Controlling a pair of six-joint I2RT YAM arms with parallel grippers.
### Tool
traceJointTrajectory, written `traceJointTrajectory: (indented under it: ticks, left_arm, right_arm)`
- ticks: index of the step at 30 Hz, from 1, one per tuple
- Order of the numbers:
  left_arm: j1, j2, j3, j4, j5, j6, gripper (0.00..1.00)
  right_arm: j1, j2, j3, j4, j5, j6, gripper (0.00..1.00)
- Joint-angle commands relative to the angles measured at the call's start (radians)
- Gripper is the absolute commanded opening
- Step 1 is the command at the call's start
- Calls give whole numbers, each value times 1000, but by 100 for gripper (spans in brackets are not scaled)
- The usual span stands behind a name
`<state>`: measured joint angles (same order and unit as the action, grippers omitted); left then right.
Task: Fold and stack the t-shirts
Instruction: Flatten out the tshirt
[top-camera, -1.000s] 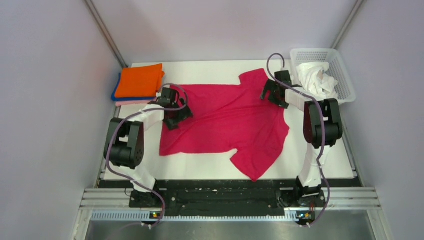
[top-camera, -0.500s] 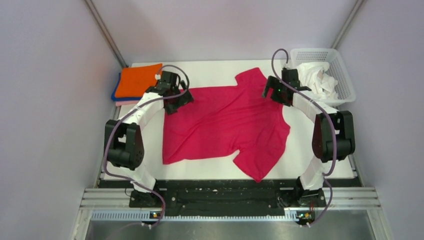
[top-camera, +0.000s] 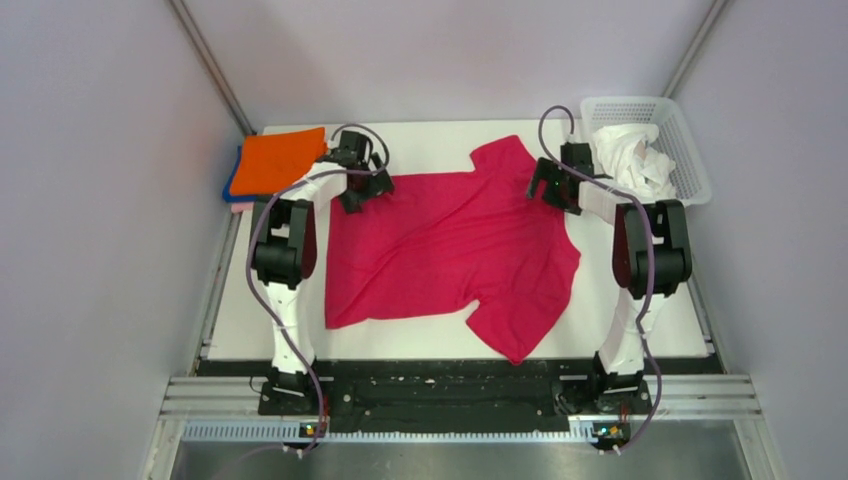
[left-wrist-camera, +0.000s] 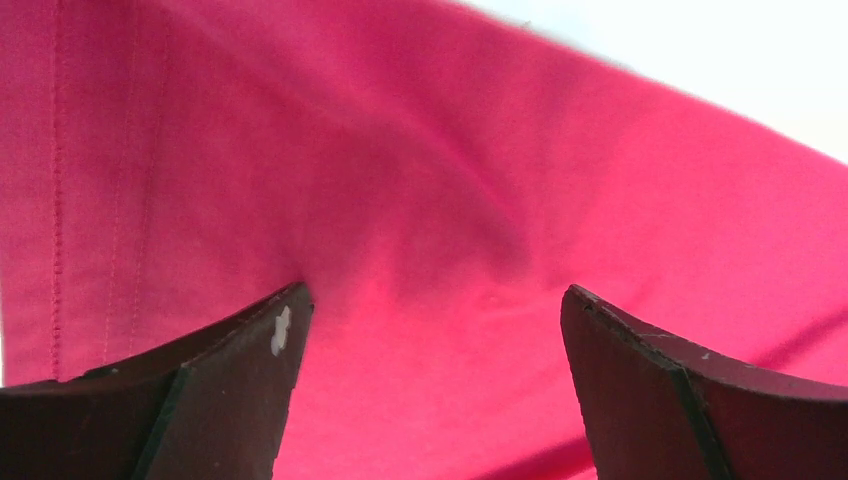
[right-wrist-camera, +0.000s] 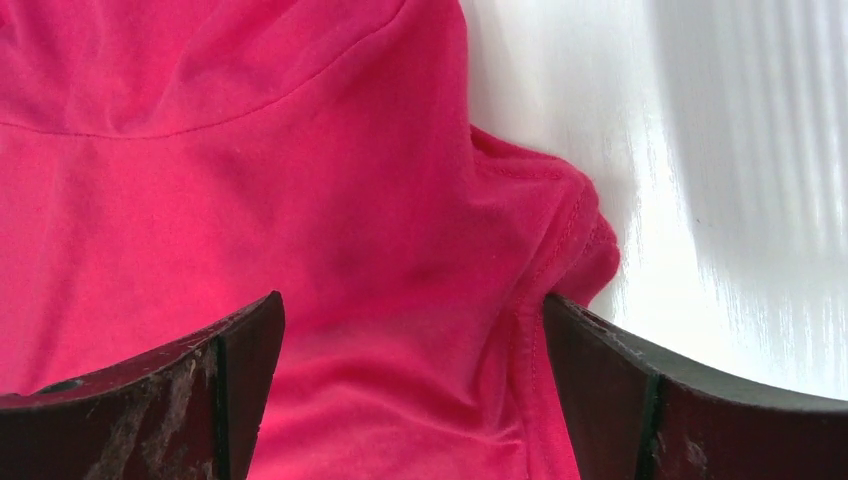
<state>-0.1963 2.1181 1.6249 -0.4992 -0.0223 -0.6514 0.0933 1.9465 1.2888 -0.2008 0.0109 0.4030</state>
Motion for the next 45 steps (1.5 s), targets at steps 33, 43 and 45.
traceJointTrajectory:
  ticks: [33,43,45]
  left_arm:
    - [43,-103,5,46,35,65,99]
    - [23,78,206,-32,-43,110,99]
    - [23,132,264,-43,-53,111,99]
  right_arm:
    - [54,-238,-69,-21,132,-54,99]
    - [105,-22,99,-2,61,-98,99]
    - [104,38,157,-30,69,-104,99]
